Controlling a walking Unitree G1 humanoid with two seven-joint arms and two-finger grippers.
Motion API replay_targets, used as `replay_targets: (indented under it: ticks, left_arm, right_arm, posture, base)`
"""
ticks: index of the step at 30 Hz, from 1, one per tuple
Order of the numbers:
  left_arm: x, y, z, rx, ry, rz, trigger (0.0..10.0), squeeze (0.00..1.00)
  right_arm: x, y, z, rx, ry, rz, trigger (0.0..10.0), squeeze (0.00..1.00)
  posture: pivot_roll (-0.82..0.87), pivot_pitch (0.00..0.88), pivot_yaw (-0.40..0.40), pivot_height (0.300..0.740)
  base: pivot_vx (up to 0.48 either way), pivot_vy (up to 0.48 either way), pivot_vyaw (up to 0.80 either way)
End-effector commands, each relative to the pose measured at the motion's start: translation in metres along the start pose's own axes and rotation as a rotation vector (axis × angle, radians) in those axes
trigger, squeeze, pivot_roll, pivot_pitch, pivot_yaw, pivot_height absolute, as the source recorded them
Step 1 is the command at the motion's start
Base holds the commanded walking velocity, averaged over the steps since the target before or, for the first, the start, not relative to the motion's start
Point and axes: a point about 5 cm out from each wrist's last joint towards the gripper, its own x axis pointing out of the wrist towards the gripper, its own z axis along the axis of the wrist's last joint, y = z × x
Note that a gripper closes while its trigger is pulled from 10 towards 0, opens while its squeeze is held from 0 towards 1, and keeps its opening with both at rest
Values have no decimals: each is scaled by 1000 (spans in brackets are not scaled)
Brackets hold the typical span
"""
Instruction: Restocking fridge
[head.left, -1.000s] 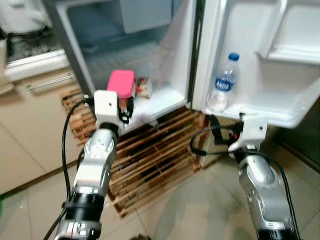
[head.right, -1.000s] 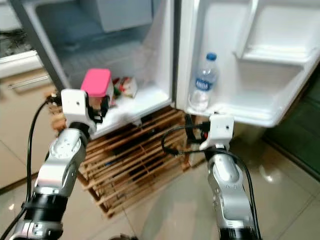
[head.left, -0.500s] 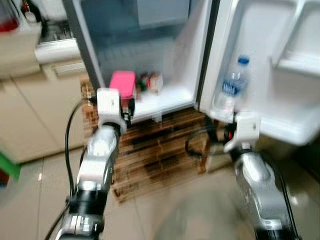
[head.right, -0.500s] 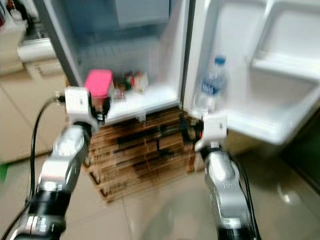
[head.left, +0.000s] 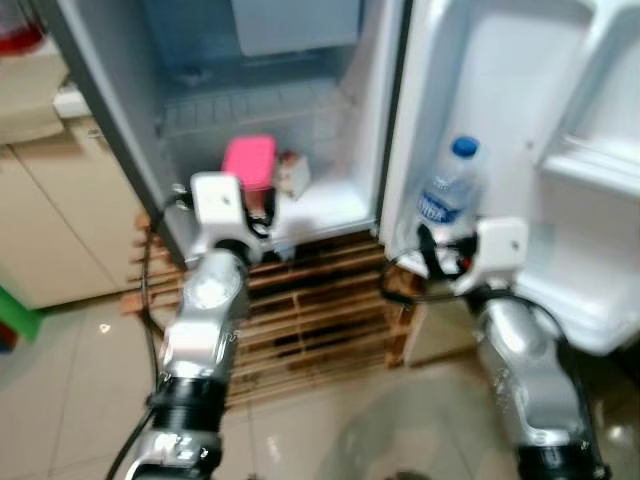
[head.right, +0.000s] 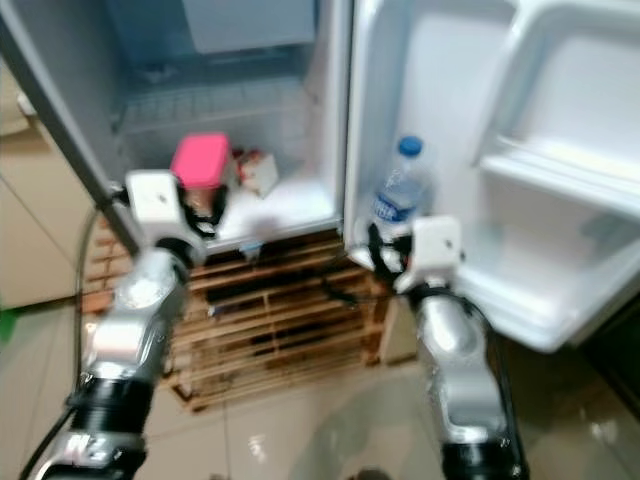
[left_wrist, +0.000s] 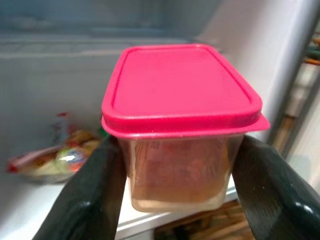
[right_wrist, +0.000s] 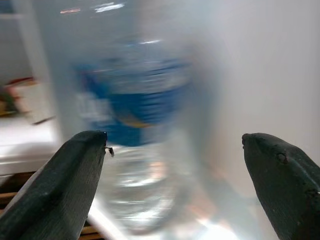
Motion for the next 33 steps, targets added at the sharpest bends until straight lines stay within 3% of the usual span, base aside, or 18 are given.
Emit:
replay_targets:
  ticks: [1,10,14,19,25,33]
  left_arm:
    - [-1,13,5,23,-21,35,10000,0]
    - [-18,26,-14,127,71,51,10000,0]
    - [-20,23,-8,158,35,58,10000,0]
    - [-16,20,4,173,-25,-5,10000,0]
    - [-12,18,9,174,-32,-22,10000,0]
    - [-5,18,16,187,-56,15,10000,0]
  right_arm:
    - [1,10,3,10,-17,32,10000,0]
    - [0,7,-3,21,19,41,10000,0]
    - [3,8,-3,15,23,55,10000,0]
    - [4,5,0,21,-8,10,10000,0]
    - [1,6,0,29,-22,-4,10000,0]
    - [-19,11,-7,17,-9,76,10000,0]
  posture:
    - [-97,0,46,740]
    - [-76,0,-7,740]
    - [-65,0,-14,740]
    - [-69,0,5,740]
    - [-79,0,24,740]
    - [-97,0,34,740]
  base:
    - [0,0,731]
    - [0,0,453]
    - [0,0,0]
    - [0,0,0]
    - [0,0,0]
    - [0,0,0]
